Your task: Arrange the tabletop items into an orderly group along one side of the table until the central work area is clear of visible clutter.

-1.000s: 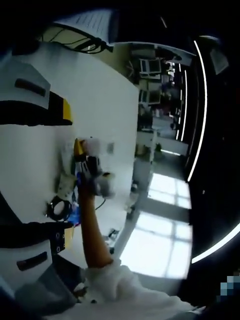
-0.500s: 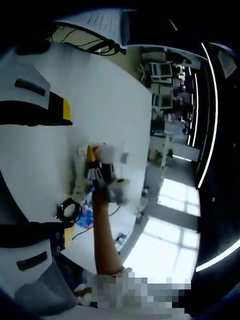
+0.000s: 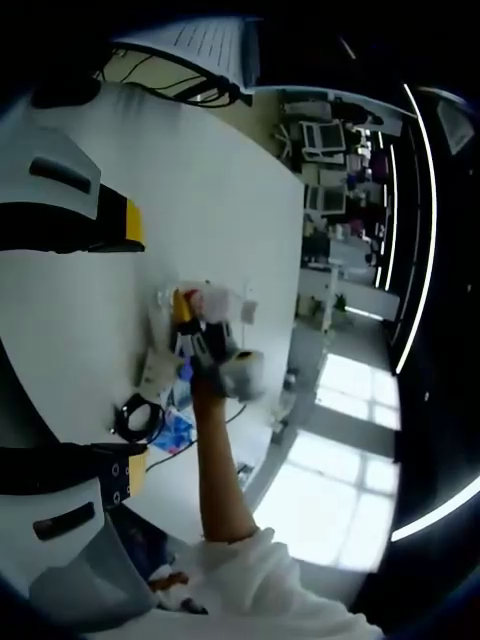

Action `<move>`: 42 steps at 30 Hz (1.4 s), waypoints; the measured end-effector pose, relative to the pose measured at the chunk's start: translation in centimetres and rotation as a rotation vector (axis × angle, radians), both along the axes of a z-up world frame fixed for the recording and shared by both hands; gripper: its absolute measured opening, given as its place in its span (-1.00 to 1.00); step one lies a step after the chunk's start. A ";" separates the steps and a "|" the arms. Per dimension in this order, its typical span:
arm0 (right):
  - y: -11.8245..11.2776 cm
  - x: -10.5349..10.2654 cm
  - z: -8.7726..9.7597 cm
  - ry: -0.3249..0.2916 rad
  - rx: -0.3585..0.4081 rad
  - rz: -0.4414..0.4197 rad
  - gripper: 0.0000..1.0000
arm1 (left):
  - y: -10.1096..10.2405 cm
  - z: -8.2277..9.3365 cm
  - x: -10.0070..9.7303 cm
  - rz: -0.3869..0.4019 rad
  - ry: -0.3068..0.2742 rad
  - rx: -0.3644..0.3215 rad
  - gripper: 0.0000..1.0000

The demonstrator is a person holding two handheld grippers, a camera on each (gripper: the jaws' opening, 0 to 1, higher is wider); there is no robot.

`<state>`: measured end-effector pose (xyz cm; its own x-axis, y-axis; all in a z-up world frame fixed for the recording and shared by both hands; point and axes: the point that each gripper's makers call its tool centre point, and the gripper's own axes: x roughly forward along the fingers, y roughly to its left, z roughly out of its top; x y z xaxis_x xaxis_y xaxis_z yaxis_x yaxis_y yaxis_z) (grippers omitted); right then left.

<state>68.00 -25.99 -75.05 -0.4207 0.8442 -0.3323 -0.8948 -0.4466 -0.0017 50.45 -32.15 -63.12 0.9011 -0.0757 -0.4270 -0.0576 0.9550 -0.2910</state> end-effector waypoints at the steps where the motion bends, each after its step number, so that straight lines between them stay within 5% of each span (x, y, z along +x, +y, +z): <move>1: 0.0 0.0 0.0 -0.001 0.000 0.001 -0.22 | -0.1 0.1 0.0 0.000 -0.002 -0.003 0.47; 12: 0.3 1.2 0.0 0.011 -0.011 -0.057 -0.16 | -0.3 0.1 0.1 -0.005 -0.005 -0.023 0.47; 15: 0.6 1.6 2.9 0.128 0.081 -0.118 0.18 | -0.4 0.1 0.1 -0.008 -0.008 -0.028 0.47; 18: 0.0 2.3 4.1 0.088 0.089 -0.123 0.30 | -0.6 0.4 0.3 -0.015 -0.017 -0.027 0.47; 22: -1.6 2.8 6.0 0.075 0.104 -0.143 0.38 | -1.0 0.6 0.4 -0.025 -0.023 -0.026 0.47; 33: -7.1 4.4 7.5 -0.006 0.040 -0.250 0.35 | -2.6 1.2 1.0 -0.091 -0.041 -0.005 0.47; 42: -12.6 3.3 9.2 -0.005 0.040 -0.373 0.35 | -4.3 1.1 2.2 -0.167 -0.053 -0.015 0.46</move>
<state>71.33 -38.61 -65.83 -0.0799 0.9516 -0.2967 -0.9959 -0.0890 -0.0172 52.61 -36.42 -62.00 0.8965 -0.2323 -0.3772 0.1175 0.9456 -0.3032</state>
